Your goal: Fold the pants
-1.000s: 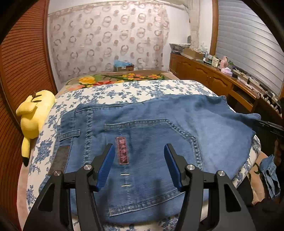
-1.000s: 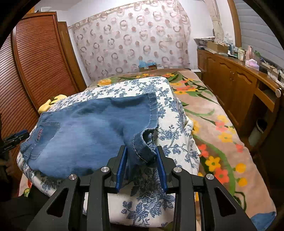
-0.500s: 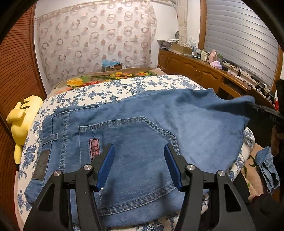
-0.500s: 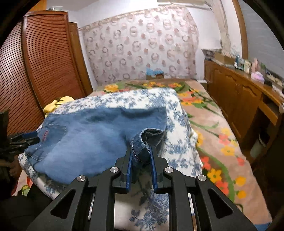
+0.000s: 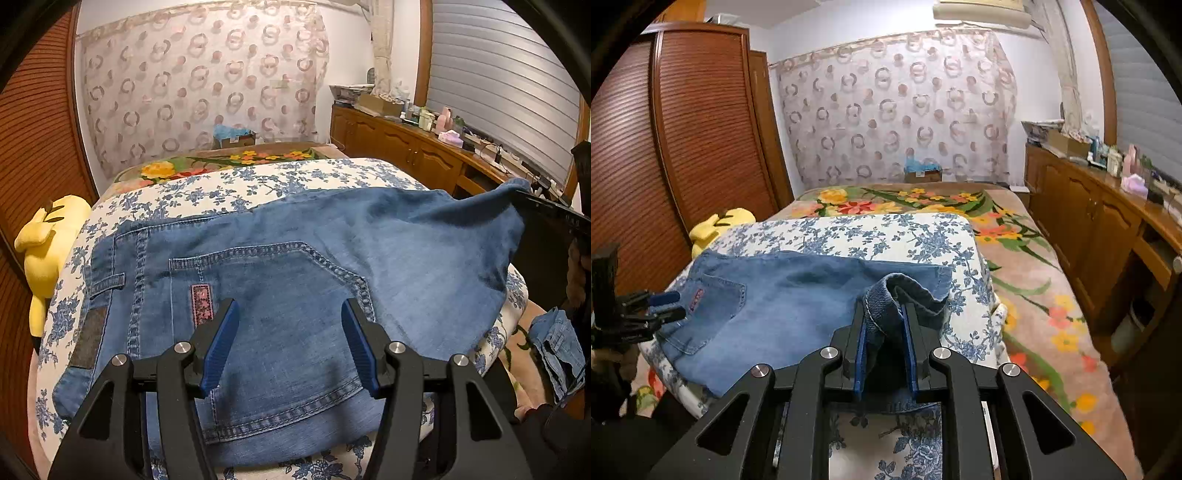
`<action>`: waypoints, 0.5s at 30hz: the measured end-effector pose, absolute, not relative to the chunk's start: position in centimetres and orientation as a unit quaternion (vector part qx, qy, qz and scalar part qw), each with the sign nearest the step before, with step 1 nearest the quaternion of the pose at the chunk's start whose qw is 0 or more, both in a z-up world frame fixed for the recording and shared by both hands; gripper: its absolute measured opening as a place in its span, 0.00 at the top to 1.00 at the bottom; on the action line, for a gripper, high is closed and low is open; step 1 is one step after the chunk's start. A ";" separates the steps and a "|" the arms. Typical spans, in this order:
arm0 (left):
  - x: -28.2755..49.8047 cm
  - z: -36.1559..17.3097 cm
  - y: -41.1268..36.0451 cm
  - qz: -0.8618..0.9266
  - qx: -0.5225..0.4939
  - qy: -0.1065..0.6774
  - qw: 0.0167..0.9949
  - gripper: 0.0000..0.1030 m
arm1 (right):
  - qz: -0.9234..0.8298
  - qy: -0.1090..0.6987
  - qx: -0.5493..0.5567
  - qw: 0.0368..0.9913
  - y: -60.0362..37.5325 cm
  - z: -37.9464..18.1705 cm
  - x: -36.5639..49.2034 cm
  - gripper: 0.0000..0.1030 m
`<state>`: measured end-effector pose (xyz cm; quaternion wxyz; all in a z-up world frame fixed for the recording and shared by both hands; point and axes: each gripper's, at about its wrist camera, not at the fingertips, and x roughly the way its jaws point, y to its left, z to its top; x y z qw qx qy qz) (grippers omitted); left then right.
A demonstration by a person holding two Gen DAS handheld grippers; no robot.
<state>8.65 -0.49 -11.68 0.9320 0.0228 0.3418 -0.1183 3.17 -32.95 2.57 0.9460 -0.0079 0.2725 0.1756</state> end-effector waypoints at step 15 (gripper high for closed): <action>7.2 -10.1 2.8 -0.090 0.011 0.322 0.943 0.43 | 0.314 0.229 -0.065 0.919 -22.0 7.4 4.2 0.84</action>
